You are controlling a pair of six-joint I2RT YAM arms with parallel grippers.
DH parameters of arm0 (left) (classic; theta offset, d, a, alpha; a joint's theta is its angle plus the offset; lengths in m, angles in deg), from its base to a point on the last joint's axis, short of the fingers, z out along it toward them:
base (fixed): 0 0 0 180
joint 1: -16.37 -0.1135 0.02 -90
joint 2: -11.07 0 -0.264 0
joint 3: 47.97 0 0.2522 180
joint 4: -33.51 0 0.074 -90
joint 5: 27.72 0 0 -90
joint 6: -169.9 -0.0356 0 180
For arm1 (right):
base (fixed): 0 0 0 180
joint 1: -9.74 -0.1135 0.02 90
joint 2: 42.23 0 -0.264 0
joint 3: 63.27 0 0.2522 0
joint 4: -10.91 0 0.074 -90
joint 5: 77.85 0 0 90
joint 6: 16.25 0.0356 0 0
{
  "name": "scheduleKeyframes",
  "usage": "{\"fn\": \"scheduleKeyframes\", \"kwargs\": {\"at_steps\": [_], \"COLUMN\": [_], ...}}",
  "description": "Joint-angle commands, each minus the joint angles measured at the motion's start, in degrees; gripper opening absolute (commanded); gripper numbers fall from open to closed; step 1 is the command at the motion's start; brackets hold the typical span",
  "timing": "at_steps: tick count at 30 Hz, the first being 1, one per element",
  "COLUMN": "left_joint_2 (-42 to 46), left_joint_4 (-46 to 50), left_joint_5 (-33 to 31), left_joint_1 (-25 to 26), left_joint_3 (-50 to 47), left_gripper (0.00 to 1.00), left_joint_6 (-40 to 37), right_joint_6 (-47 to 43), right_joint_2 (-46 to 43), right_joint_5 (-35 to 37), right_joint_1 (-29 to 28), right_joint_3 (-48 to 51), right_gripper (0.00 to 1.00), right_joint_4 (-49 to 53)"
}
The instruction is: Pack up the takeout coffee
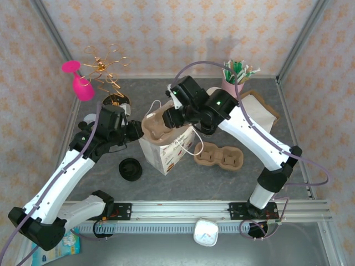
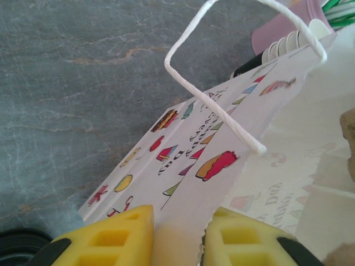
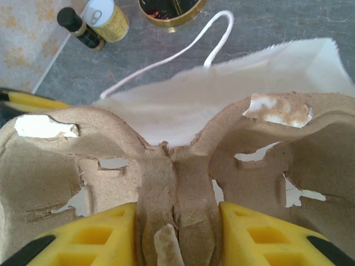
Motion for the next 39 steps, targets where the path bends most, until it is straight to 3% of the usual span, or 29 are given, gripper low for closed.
{"fn": "scheduleKeyframes", "kwargs": {"at_steps": [1,7,21,26,30,39], "left_joint_2": [-0.4,-1.4,-2.3,-1.7,-3.5,-6.7], "left_joint_4": [1.4,2.6,4.5,4.7,6.1,2.9], "left_joint_5": [-0.6,-2.2,-2.9,-2.4,-6.4,-5.6], "left_joint_1": [-0.3,-0.9,-1.4,-1.4,-1.7,-2.5], "left_joint_3": [2.2,3.4,5.0,4.8,7.9,9.6], "left_gripper": [0.24,0.2,0.22,0.22,0.25,0.24], "left_joint_6": [-6.2,-10.8,-15.5,-16.5,-16.2,-18.4], "right_joint_6": [1.9,3.0,2.8,2.1,1.4,3.2], "right_joint_2": [1.1,4.7,8.2,9.7,9.0,5.7], "right_joint_5": [3.6,8.2,13.9,12.2,12.3,8.2], "right_joint_1": [-1.3,-3.9,-3.9,-4.0,-4.0,-4.1], "right_joint_3": [-0.5,-5.0,-9.5,-12.0,-9.5,-5.0], "right_gripper": [0.39,0.38,0.38,0.38,0.38,0.38], "right_joint_4": [2.5,7.8,7.7,6.9,5.5,2.4]}}
